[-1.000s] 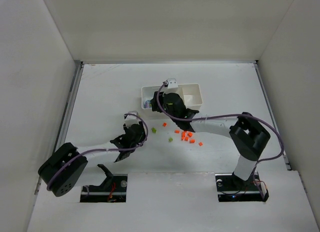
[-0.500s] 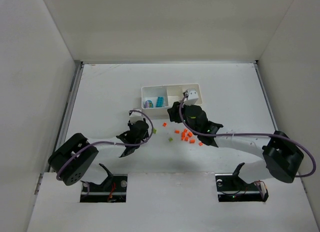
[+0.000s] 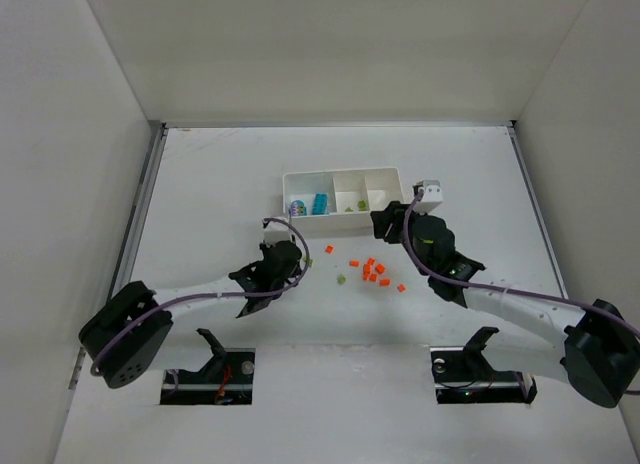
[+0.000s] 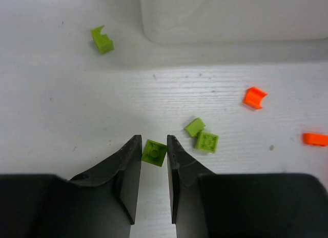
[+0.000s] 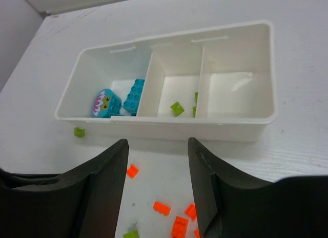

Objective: Sort the legos into containers by color

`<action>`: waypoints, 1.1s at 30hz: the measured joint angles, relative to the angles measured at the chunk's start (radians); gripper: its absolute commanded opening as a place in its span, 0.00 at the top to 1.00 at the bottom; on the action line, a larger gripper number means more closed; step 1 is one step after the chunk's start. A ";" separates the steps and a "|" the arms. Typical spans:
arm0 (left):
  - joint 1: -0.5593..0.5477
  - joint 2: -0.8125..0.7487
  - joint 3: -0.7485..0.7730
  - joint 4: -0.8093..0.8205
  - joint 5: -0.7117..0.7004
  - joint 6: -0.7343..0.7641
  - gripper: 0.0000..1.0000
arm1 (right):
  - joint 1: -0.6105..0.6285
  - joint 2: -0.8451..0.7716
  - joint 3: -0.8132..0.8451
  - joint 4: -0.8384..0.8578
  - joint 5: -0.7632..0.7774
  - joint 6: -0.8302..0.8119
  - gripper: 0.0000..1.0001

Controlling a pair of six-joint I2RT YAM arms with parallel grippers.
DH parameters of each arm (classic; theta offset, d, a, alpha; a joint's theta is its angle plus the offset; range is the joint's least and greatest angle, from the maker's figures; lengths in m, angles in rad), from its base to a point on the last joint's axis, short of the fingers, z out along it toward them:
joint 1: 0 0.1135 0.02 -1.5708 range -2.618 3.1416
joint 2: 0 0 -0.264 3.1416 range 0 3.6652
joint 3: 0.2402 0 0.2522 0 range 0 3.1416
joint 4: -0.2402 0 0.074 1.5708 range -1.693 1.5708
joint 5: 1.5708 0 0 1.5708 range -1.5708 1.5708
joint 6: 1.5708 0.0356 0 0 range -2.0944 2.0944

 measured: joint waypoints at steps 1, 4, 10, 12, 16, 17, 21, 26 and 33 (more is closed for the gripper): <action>-0.006 -0.028 0.016 -0.021 -0.001 0.000 0.85 | -0.009 -0.008 -0.004 0.000 0.000 0.005 0.44; -0.024 -0.070 0.115 -0.071 0.002 0.000 0.84 | -0.029 -0.025 -0.015 0.000 0.000 0.023 0.44; -0.040 0.041 0.377 -0.048 0.050 0.028 0.84 | -0.046 -0.026 -0.020 -0.002 0.000 0.049 0.47; -0.034 0.121 0.457 -0.029 0.072 0.042 0.84 | -0.058 -0.026 -0.020 -0.003 0.001 0.056 0.48; -0.015 0.302 0.599 -0.009 0.111 0.072 0.84 | -0.079 -0.025 -0.029 0.000 0.009 0.072 0.49; -0.012 0.341 0.626 -0.008 0.117 0.079 0.84 | -0.084 -0.025 -0.034 -0.001 0.011 0.075 0.49; 0.002 0.484 0.727 -0.012 0.141 0.106 0.81 | -0.090 -0.025 -0.047 -0.008 0.017 0.083 0.49; 0.011 0.570 0.795 -0.019 0.155 0.124 0.64 | -0.090 -0.025 -0.050 -0.014 0.018 0.085 0.49; 0.012 0.552 0.791 -0.016 0.155 0.134 0.58 | -0.090 -0.022 -0.050 -0.014 0.025 0.082 0.53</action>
